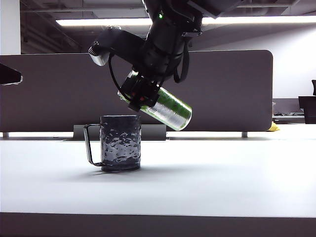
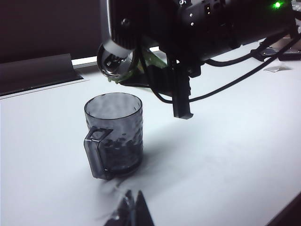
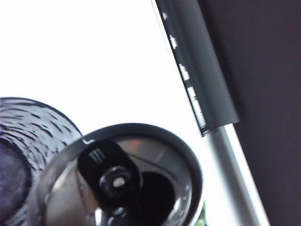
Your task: Pick up the metal can, pour some water into the cup, then place the can back on the table.
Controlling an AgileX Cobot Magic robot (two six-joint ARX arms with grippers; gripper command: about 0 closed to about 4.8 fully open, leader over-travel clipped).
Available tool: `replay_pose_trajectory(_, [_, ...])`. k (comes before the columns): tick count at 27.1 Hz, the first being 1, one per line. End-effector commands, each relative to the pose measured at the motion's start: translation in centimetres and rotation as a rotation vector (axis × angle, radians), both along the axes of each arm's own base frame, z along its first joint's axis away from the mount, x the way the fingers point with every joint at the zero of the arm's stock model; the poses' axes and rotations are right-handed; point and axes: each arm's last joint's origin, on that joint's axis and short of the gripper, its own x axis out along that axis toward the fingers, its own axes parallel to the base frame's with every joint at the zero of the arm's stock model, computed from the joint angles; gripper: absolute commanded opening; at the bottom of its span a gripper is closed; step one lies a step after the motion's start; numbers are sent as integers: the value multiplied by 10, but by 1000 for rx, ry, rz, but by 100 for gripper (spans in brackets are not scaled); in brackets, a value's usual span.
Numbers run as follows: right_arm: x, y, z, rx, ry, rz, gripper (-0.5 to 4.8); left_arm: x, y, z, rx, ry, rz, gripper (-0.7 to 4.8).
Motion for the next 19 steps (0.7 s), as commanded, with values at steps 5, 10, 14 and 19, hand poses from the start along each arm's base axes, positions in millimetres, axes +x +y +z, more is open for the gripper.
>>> replay_pose_trajectory(5, [0,2,8,174,40,-31,210,0,0,2,-8,-11,2,-5])
replay_pose_trajectory(10, [0,2,10,218,63,-50,210,0,0,2,-8,-11,2,-5])
replay_pose_trajectory(14, [-2,0,14,252,75,-61,209,0,0,2,-8,-11,2,-5])
replay_pose_trajectory(19, [-1,-7,24,329,88,-93,210,0,0,2,-8,-11,2,-5])
